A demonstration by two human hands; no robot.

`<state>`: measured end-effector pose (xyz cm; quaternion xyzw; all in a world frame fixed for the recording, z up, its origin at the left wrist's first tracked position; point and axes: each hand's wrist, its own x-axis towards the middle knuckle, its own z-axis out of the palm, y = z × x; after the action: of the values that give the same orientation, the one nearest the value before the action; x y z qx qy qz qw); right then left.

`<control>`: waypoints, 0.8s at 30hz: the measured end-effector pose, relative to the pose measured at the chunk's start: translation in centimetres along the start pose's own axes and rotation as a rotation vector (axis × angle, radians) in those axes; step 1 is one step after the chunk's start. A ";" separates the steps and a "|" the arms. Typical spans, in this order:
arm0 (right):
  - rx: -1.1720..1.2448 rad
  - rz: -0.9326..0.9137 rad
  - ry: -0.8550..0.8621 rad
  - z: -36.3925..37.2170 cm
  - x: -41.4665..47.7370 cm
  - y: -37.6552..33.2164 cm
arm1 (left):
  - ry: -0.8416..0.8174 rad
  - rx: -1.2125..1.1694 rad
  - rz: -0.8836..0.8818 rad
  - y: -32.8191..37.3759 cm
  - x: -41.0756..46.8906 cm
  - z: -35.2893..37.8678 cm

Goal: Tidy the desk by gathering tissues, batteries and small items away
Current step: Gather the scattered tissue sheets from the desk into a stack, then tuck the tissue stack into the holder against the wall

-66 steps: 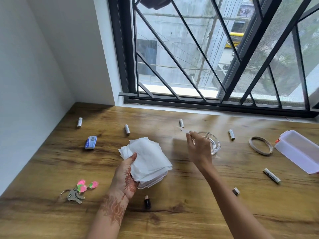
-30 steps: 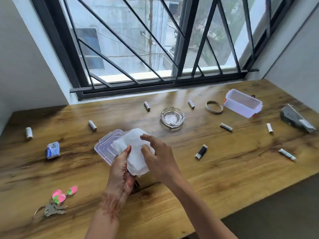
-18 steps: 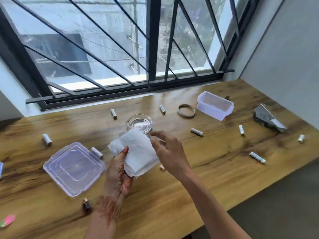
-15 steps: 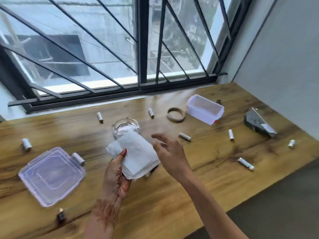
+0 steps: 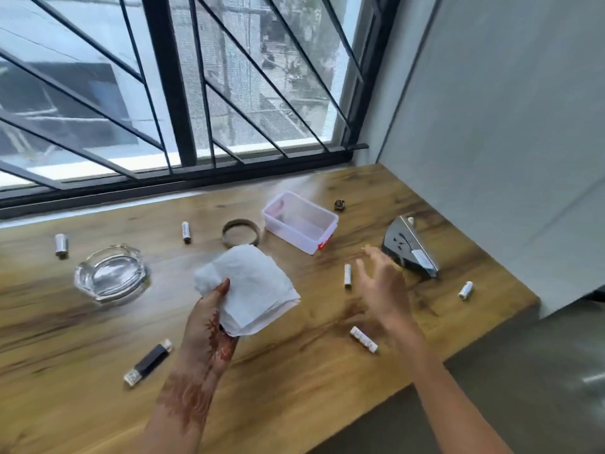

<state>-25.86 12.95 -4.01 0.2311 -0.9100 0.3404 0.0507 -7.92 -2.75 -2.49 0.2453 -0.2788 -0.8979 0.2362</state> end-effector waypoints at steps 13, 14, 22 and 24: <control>-0.690 -0.005 -0.103 0.6 6.4 12.3 | -0.022 0.045 -0.018 -1.9 2.0 2.1; -0.698 -0.015 -0.097 0.7 6.5 12.5 | -0.010 0.052 -0.016 -1.9 2.0 2.0; -0.670 -0.125 0.044 -0.7 7.0 12.1 | 0.064 0.069 0.024 -1.6 2.6 0.8; -0.590 -0.145 0.137 -1.9 7.0 10.3 | 0.071 0.071 0.036 -1.3 2.6 0.5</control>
<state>-36.88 18.30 -6.91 0.2472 -0.9451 0.0717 0.2012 -10.55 -3.06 -3.75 0.2801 -0.3061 -0.8739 0.2531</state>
